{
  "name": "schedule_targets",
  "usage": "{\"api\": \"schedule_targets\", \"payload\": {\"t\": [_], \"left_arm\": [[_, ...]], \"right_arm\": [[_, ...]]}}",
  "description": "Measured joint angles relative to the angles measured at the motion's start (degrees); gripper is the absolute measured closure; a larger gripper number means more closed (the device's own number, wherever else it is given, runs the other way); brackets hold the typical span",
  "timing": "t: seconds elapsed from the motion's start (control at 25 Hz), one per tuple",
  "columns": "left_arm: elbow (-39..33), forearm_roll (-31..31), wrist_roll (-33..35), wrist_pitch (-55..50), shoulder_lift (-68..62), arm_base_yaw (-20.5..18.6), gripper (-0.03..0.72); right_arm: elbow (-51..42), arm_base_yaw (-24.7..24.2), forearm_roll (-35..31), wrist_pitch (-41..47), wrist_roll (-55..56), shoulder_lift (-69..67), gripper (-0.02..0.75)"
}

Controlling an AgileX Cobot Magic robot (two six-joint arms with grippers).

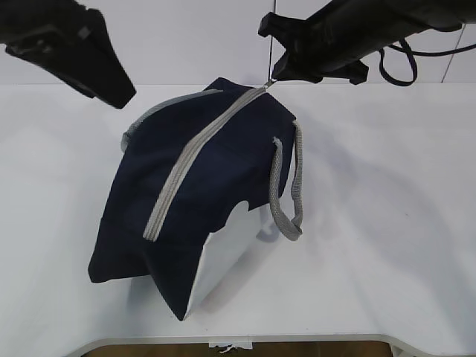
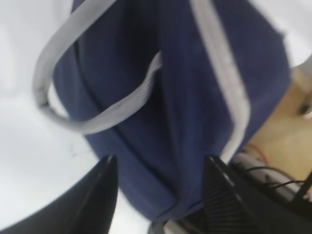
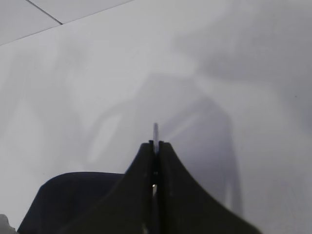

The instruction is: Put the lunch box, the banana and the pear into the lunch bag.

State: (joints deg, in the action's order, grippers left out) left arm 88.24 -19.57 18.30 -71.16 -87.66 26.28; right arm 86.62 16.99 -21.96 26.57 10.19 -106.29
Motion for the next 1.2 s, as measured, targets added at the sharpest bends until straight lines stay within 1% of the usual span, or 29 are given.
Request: {"api": "schedule_targets", "payload": {"t": [0.04,0.12,0.2,0.32,0.44,0.56,0.72,0.8,0.88,0.92,1.08,1.12,1.2], "left_arm": [[0.4,-1.8,0.0,0.0,-0.1,0.0,0.268],[1.7,-4.9,0.0,0.0,-1.5,0.0,0.268],[2.8,-6.5,0.0,0.1,-3.7,0.0,0.268],[5.4,-7.7,0.0,0.5,-7.9,0.0,0.268],[8.7,-9.5,0.4,0.7,-12.3,0.0,0.268],[11.5,-10.8,1.1,0.7,-16.3,0.0,0.268],[13.7,-11.1,1.3,0.6,-19.8,0.0,0.269],[14.0,-11.0,1.5,0.6,-21.0,0.0,0.284],[14.0,-10.0,1.5,0.6,-21.3,0.0,0.337],[14.0,-9.7,1.5,0.6,-21.3,0.0,0.384],[14.1,-8.9,2.8,0.5,-21.3,0.0,0.615],[14.2,-8.7,3.9,0.5,-21.3,0.0,0.651],[14.8,-8.5,5.9,0.5,-21.3,0.0,0.671]], "right_arm": [[0.0,0.0,-1.2,0.0,-0.8,0.0,0.737],[0.0,0.0,-1.4,0.0,-1.0,0.0,0.737],[0.0,0.0,-1.4,0.0,-1.0,0.0,0.737],[0.0,0.0,-1.5,0.1,-1.3,0.0,0.737],[0.0,0.0,-3.5,0.2,-2.8,0.0,0.737],[0.0,0.0,-4.1,0.2,-3.3,0.0,0.737],[0.8,0.0,-4.3,0.9,-3.6,-0.1,0.737],[2.3,0.0,-4.5,1.8,-4.2,-0.1,0.737],[3.7,0.0,-4.5,2.6,-4.7,-0.1,0.737],[4.5,0.0,-4.6,2.8,-5.1,-0.1,0.737],[6.2,0.0,-4.6,3.4,-5.4,-0.1,0.737],[6.5,0.0,-4.6,3.5,-5.4,-0.1,0.737],[6.8,0.0,-4.6,3.7,-5.7,-0.1,0.737]]}}
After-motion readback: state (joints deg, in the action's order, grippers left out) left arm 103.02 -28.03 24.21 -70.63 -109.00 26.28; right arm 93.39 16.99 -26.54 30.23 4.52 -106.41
